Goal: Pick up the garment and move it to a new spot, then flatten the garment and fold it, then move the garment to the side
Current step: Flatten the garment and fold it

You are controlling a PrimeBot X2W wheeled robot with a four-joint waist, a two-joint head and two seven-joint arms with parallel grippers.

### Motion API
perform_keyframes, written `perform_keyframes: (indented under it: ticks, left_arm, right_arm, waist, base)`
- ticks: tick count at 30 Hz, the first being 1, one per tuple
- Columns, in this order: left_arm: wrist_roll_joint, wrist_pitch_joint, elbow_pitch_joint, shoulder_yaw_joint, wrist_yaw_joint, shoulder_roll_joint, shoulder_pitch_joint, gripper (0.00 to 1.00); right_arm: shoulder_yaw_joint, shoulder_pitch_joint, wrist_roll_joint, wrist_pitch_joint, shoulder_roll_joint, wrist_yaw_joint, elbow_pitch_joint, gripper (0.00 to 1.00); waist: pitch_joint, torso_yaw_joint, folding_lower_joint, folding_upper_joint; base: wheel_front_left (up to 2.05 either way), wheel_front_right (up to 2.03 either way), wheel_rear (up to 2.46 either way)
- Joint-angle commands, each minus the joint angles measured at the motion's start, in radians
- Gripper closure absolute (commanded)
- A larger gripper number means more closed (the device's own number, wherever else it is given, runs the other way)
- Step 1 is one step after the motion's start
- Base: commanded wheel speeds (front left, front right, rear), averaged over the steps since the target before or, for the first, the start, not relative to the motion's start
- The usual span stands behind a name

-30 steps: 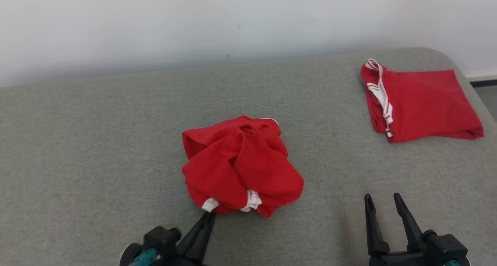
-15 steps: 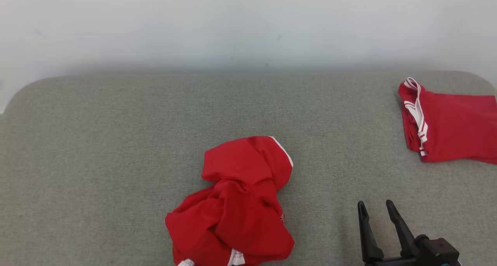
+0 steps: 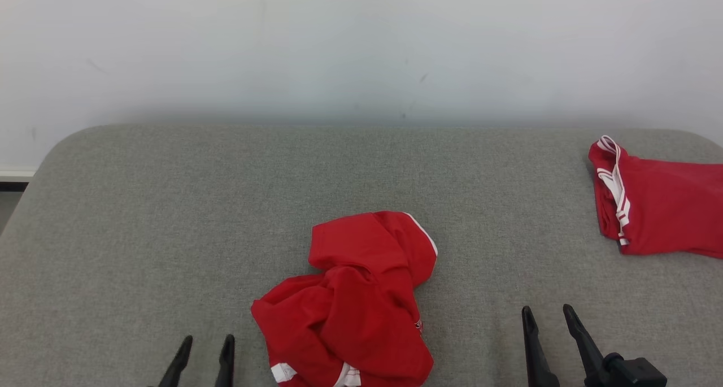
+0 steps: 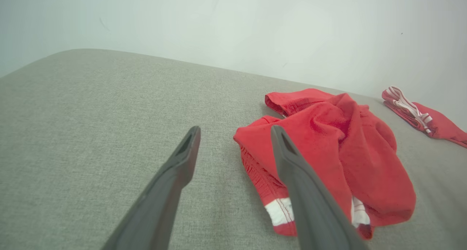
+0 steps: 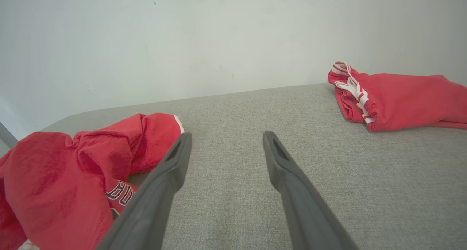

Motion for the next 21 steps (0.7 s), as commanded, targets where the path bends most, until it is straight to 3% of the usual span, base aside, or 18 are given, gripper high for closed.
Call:
perform_keyframes:
  ticks: [1, 9, 21]
  left_arm:
    - [0.017, -0.003, -0.012, 0.022, 0.004, -0.012, 0.015, 0.00]
    - [0.143, -0.003, -0.048, 0.201, 0.005, -0.092, 0.033, 0.00]
    - [0.165, -0.003, -0.022, 0.211, 0.000, -0.130, 0.009, 0.00]
  right_arm:
    - [0.005, 0.011, -0.002, 0.000, 0.000, -0.003, 0.002, 0.00]
    - [0.124, 0.011, 0.016, 0.000, 0.001, -0.003, 0.087, 0.00]
    - [0.345, -0.090, 0.088, 0.000, 0.000, -0.003, 0.291, 0.00]
  waist:
    - [-0.003, 0.002, 0.0000, 0.0000]
    - [-0.003, 0.017, 0.0000, 0.0000]
    - [0.003, 0.079, 0.0000, 0.0000]
  base:
    - [0.00, 0.00, 0.00]
    - [0.00, 0.00, 0.00]
    - [0.00, 0.00, 0.00]
